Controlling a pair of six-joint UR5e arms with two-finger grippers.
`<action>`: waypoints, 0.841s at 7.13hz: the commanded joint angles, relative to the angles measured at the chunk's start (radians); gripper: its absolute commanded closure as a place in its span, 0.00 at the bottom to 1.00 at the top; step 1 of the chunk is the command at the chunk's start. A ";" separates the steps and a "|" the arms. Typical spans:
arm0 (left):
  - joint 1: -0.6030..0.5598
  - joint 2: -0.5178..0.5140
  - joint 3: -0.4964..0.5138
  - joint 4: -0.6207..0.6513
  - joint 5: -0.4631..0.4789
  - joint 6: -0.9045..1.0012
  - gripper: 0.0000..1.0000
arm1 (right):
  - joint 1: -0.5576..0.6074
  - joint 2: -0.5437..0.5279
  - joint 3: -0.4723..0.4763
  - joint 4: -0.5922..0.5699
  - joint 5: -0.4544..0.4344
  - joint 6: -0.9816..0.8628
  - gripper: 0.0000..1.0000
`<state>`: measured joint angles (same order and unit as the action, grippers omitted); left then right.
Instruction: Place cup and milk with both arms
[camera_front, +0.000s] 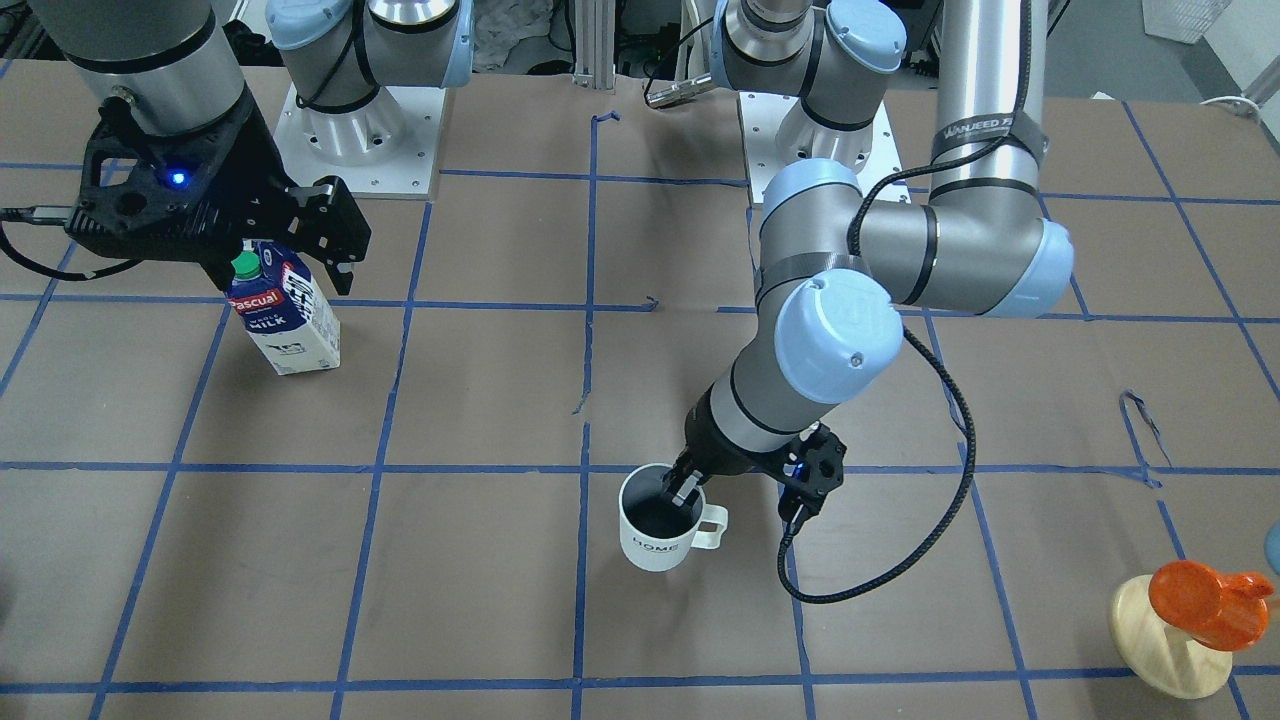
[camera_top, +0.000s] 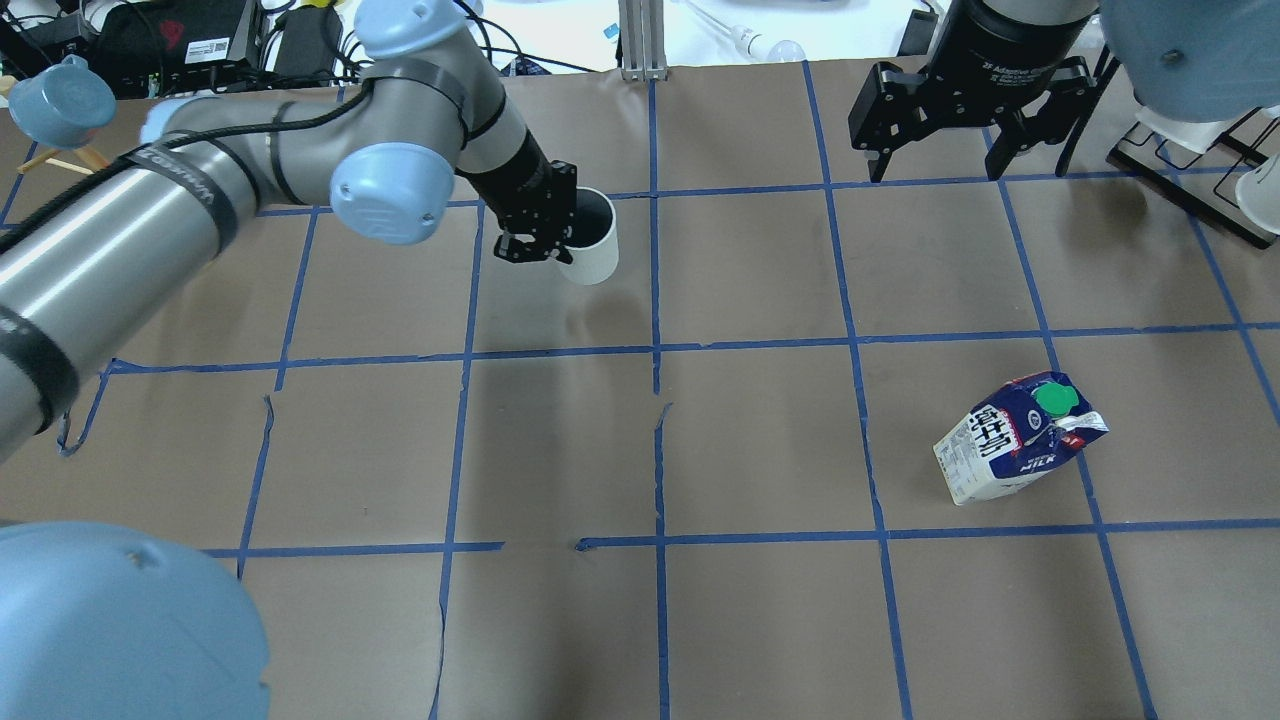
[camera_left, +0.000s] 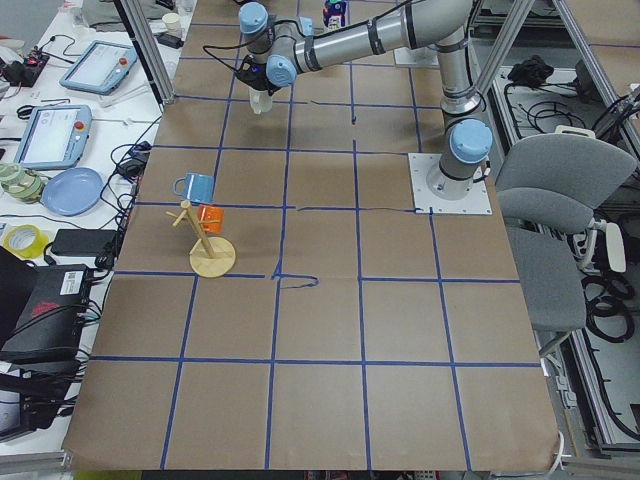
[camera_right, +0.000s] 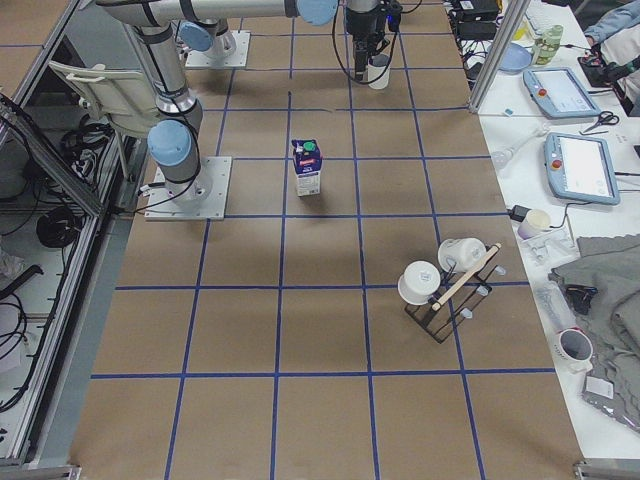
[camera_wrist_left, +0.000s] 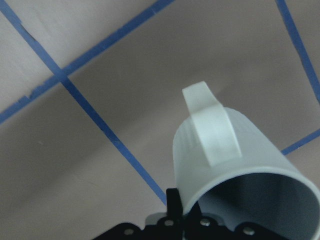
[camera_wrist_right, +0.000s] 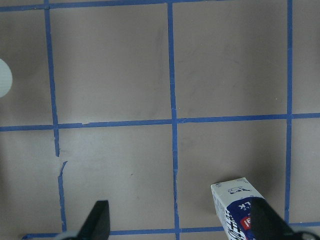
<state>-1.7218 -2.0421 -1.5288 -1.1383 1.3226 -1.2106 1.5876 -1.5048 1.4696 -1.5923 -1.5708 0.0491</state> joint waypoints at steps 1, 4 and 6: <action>-0.042 -0.049 0.001 0.045 -0.058 -0.151 1.00 | 0.000 0.000 0.000 0.000 0.000 0.000 0.00; -0.054 -0.075 0.001 0.112 -0.063 -0.230 1.00 | -0.003 0.002 0.000 0.002 0.000 -0.002 0.00; -0.055 -0.075 0.001 0.133 -0.062 -0.228 0.10 | -0.009 0.003 0.014 0.003 0.000 -0.005 0.00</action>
<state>-1.7756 -2.1155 -1.5279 -1.0195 1.2606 -1.4364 1.5829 -1.5026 1.4735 -1.5905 -1.5708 0.0457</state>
